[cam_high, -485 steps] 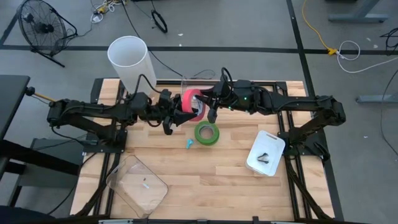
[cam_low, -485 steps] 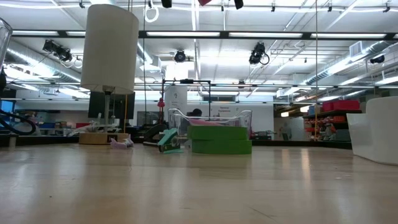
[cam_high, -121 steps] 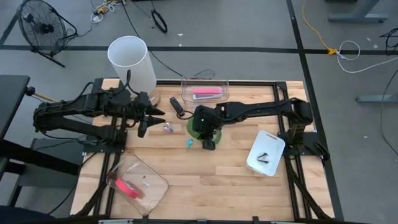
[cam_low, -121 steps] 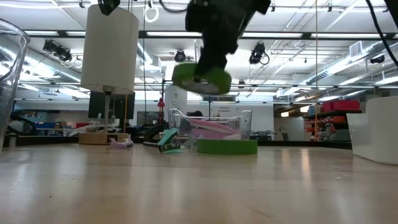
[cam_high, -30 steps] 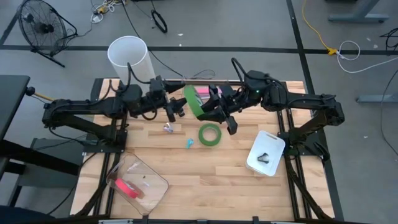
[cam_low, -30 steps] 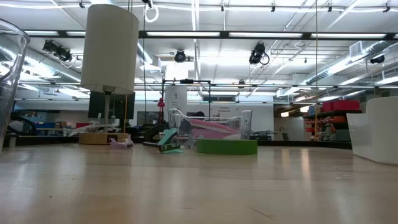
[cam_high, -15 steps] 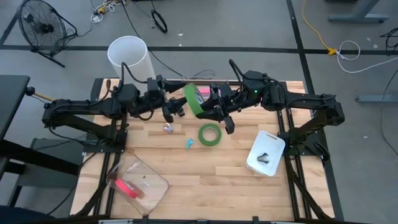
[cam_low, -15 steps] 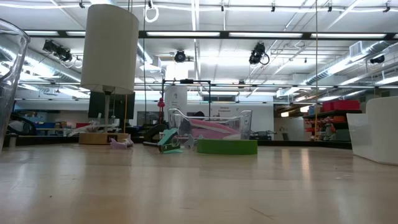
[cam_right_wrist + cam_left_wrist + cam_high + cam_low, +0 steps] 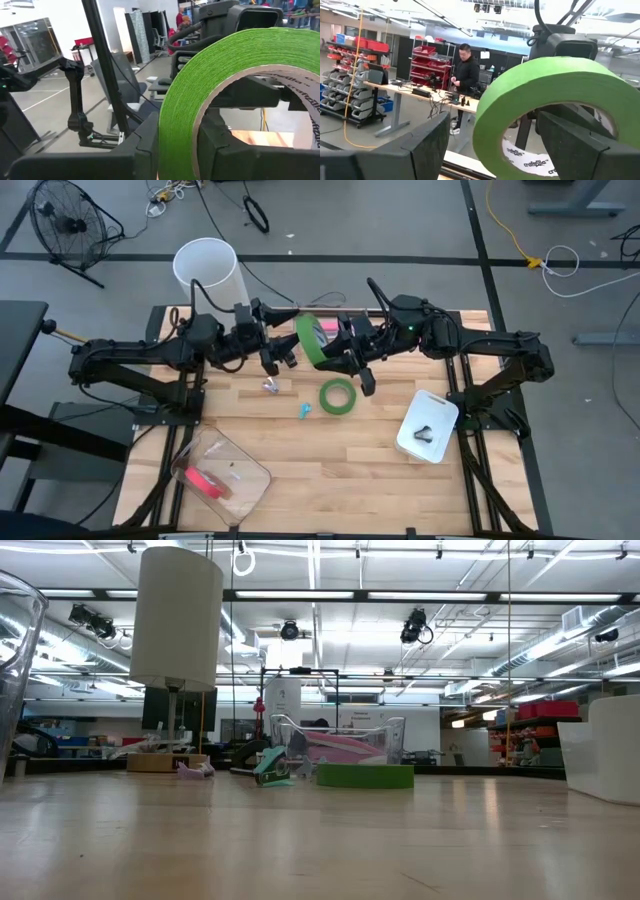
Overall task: Pick and place Stapler, Stapler remover, tape
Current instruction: Put the green tape into the bottom transparent bin
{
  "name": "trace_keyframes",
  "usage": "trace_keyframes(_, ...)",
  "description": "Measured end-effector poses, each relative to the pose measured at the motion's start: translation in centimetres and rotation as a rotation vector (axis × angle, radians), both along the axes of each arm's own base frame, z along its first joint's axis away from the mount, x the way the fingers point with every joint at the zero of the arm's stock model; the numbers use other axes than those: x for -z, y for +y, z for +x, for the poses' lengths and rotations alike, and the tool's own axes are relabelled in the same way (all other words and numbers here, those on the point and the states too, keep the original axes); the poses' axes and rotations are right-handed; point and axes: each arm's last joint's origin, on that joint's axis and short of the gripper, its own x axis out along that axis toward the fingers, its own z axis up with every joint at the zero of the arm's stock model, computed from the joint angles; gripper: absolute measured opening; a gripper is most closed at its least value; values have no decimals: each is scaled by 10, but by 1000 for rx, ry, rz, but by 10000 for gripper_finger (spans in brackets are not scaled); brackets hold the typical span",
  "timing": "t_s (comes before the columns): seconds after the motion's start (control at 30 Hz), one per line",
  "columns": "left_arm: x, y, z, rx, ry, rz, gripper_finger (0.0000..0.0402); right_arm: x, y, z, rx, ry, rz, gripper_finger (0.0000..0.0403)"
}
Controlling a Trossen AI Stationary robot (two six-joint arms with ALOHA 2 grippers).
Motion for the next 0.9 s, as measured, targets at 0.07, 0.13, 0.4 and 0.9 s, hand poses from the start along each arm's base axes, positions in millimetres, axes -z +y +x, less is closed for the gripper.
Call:
trace_keyframes(0.07, 0, -1, 0, -5, 8, 23, 306, 0, 0, 0, 0, 1, 0, 77)
trace_keyframes(0.13, -1, -4, 0, -18, 16, 62, 306, 0, 0, 0, 0, 1, 0, 77)
trace_keyframes(0.4, -3, -14, -2, -139, 35, 147, 306, 0, 0, 0, 0, -2, 0, 77)
trace_keyframes(0.9, -9, -25, -5, -210, 19, 192, 306, 0, -1, 0, 23, -4, -3, 77)
